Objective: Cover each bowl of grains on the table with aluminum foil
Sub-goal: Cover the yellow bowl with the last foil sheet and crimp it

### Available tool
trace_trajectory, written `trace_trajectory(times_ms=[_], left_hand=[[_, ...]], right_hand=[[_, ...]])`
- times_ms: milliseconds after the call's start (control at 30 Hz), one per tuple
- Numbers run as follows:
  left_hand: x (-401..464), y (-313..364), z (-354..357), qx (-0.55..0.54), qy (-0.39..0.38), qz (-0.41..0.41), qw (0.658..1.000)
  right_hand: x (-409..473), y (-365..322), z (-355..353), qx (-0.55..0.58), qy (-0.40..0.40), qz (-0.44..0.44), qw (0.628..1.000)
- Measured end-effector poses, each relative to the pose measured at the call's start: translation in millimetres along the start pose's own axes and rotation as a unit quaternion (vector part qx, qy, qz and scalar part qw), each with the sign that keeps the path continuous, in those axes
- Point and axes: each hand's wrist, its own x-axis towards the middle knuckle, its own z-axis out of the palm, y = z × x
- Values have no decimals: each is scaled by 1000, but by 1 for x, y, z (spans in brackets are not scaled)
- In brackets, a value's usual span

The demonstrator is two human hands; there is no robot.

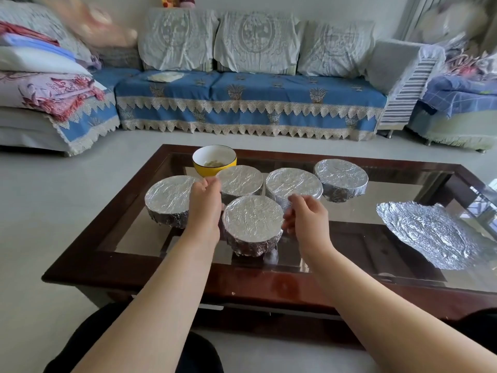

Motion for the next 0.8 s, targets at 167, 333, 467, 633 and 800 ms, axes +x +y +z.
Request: trace_trajectory(times_ms=[167,333,467,633,800], left_hand=[[49,24,-8,142,-26,107,984],[83,11,-19,229,33,163,959],[99,15,-15,264,41,152,952],[117,18,-15,317,27,153,936],[128,14,-24,380,63,180,905]], right_hand=[[32,-33,43,-27,-140,42,989],[96,-54,97,-170,-151,-44,973],[168,-53,142,-292,-134,-74,944],[215,-29,175,-495,-147,-72,853],[220,-12,191,-573,-204,12,793]])
